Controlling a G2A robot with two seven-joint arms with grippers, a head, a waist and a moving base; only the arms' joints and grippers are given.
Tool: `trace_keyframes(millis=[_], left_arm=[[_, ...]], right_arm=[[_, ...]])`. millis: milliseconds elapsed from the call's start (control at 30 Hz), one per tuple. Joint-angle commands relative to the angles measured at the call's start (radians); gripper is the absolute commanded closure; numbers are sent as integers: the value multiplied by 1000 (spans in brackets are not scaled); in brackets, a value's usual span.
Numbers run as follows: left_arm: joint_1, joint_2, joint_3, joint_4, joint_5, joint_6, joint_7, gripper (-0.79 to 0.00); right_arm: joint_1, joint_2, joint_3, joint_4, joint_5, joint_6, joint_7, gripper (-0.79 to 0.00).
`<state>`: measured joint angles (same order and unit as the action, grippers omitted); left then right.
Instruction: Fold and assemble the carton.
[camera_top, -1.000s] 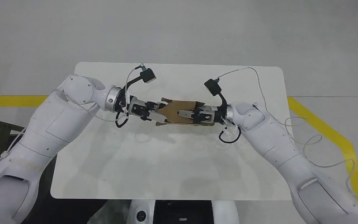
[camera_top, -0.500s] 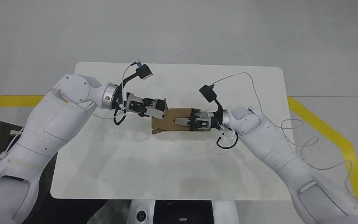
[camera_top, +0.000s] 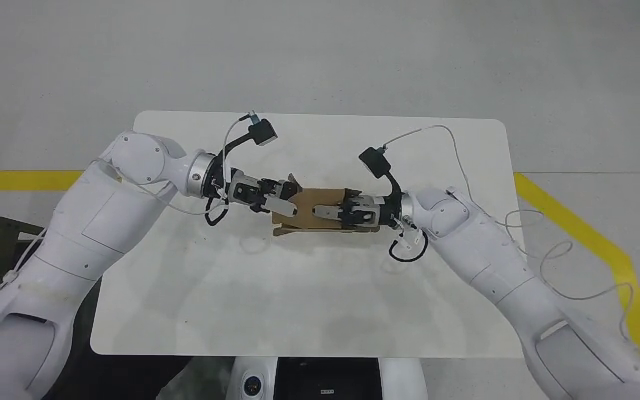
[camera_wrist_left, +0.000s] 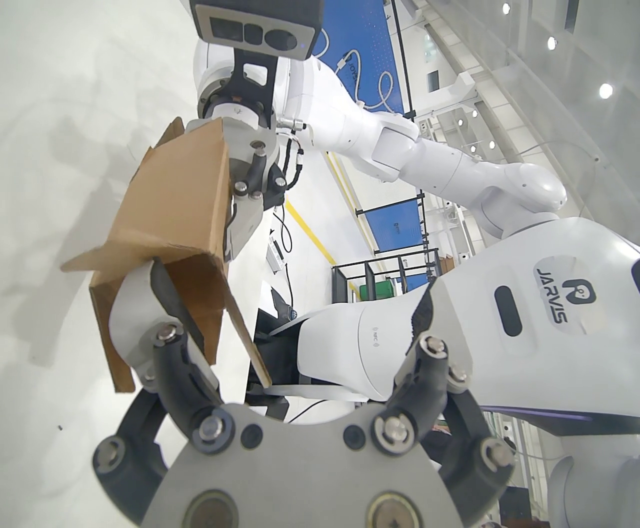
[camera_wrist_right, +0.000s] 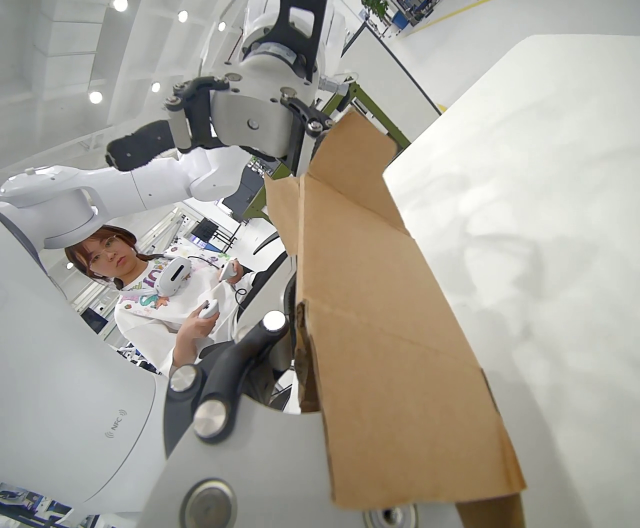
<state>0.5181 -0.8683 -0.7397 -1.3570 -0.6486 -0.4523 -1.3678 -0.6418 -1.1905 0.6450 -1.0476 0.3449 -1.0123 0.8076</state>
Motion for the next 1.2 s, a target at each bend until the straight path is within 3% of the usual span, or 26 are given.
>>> trace_keyframes(millis=[0, 500, 1167], left_arm=[[6, 1, -3, -2, 4, 0, 0, -785], [38, -2, -1, -40, 15, 14, -14, -785], [38, -22, 17, -44, 27, 19, -19, -785]], right_arm=[[-3, 3, 18, -2, -1, 0, -2, 0], [-24, 4, 119, -11, -94, 0, -91, 0], [-56, -27, 125, -52, -143, 0, -168, 0]])
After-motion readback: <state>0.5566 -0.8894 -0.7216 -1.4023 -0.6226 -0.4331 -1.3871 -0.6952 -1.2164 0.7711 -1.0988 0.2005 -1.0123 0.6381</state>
